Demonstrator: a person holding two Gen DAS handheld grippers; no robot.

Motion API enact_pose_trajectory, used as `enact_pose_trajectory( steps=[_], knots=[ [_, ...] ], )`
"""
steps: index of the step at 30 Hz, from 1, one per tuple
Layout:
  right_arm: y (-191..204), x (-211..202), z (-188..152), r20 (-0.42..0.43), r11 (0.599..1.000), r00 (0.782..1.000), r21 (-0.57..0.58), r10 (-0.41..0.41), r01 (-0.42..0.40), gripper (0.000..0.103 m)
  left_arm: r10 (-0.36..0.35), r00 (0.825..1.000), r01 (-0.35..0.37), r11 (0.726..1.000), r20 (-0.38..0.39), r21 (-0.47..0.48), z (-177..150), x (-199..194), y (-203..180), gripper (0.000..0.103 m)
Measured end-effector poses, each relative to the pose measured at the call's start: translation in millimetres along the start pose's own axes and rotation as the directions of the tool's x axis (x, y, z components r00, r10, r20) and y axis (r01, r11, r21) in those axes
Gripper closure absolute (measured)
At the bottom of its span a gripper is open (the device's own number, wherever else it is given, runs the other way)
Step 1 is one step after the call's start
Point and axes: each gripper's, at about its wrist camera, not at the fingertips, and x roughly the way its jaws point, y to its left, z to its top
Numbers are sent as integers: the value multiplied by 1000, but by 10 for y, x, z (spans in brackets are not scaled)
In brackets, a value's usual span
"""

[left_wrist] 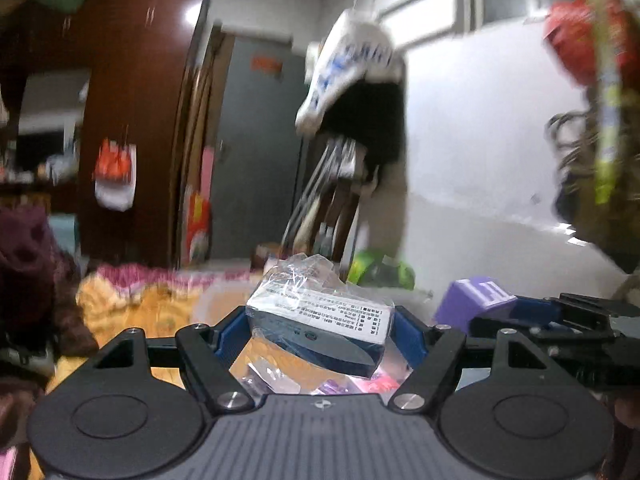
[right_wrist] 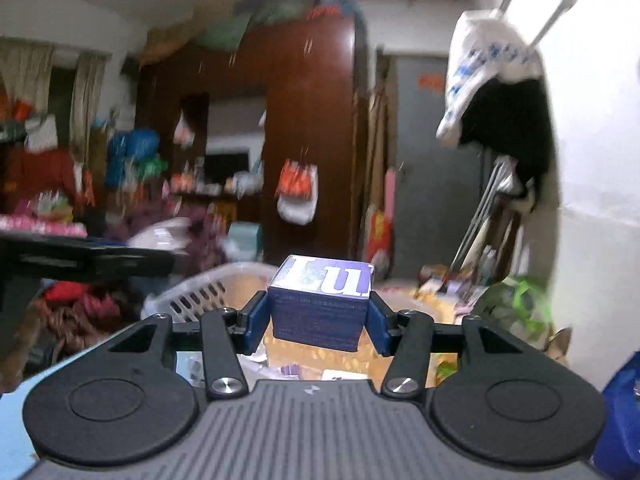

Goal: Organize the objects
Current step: 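Drop both boxes into the white basket and open both tools, then grasp white paper packet with left tool while right tool grasps foil-wrapped item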

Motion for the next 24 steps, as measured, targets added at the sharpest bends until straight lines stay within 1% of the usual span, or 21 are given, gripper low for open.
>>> enact_pose_trajectory(
  steps=[1, 2, 3, 4, 5, 6, 7, 8, 10, 11, 12, 14, 15, 16, 18, 19, 20, 21, 23, 24],
  knots=[
    [0, 139, 23, -27, 1000, 1000, -4, 3, -3, 47, -3, 1000, 3, 1000, -23, -11, 1, 121, 7, 25],
    [12, 216, 18, -44, 1000, 999, -21, 5, -5, 42, -13, 999, 13, 1000, -51, -19, -3, 223, 13, 23],
    [41, 280, 11, -56, 999, 998, -49, -2, -1, 24, -24, 996, 22, 999, -84, -33, -11, 322, 20, 17],
    [84, 309, 2, -43, 996, 998, -85, -38, 34, 13, -24, 994, 19, 999, -111, -47, -13, 373, 47, 9],
    [124, 255, -31, -13, 992, 997, -105, -75, 74, 0, -5, 992, -2, 998, -128, -55, -36, 389, 61, 9],
    [138, 178, -56, 13, 990, 996, -109, -93, 94, 0, 8, 993, -13, 999, -114, -45, -87, 327, 74, 9],
    [128, 78, -97, 22, 991, 996, -94, -89, 90, 0, 12, 995, -15, 999, -100, -32, -129, 242, 89, 8],
    [102, -60, -150, 30, 996, 997, -57, -67, 69, 0, 3, 996, -5, 1000, -86, -27, -182, 128, 94, 7],
    [55, -367, -341, 38, 999, 999, 33, -19, 18, 0, -26, 998, 25, 999, -58, -22, -347, -191, 98, 2],
    [19, -476, -462, 31, 997, 1000, 74, -1, -2, 0, -24, 999, 24, 1000, -49, -13, -465, -367, 93, 2],
    [24, -595, -613, 6, 994, 1000, 113, 12, -13, 0, -15, 999, 16, 1000, -36, 3, -615, -550, 84, 2],
    [96, -758, -926, -33, 987, 998, 153, 47, -41, 0, -1, 1000, 3, 999, -22, 53, -904, -816, 30, 2],
    [160, -832, -1066, -38, 985, 997, 162, 64, -57, 0, 14, 1000, -12, 998, -25, 61, -1066, -930, 12, 2],
    [229, -897, -1204, -46, 983, 995, 168, 85, -77, 0, 19, 999, -18, 998, -29, 59, -1215, -1024, 2, 2],
    [337, -970, -1391, -48, 977, 992, 184, 117, -106, 0, 4, 999, -3, 999, -33, 36, -1448, -1152, 6, 2],
    [413, -980, -1473, -51, 974, 989, 189, 135, -124, 0, -3, 999, 3, 1000, -38, 24, -1510, -1187, 32, 2],
    [466, -960, -1503, -58, 975, 988, 184, 141, -128, 7, -4, 999, 5, 1000, -46, 12, -1607, -1211, 54, 2],
    [510, -937, -1522, -68, 978, 988, 169, 136, -123, 20, -2, 998, 2, 1000, -57, 9, -1653, -1205, 72, 3],
    [555, -841, -1574, -119, 984, 985, 141, 123, -106, 34, 17, 997, -17, 1000, -75, 0, -1718, -1191, 138, 4],
    [550, -801, -1599, -137, 984, 982, 143, 126, -106, 36, 24, 996, -25, 1000, -82, -11, -1759, -1201, 155, 4]
  ],
)
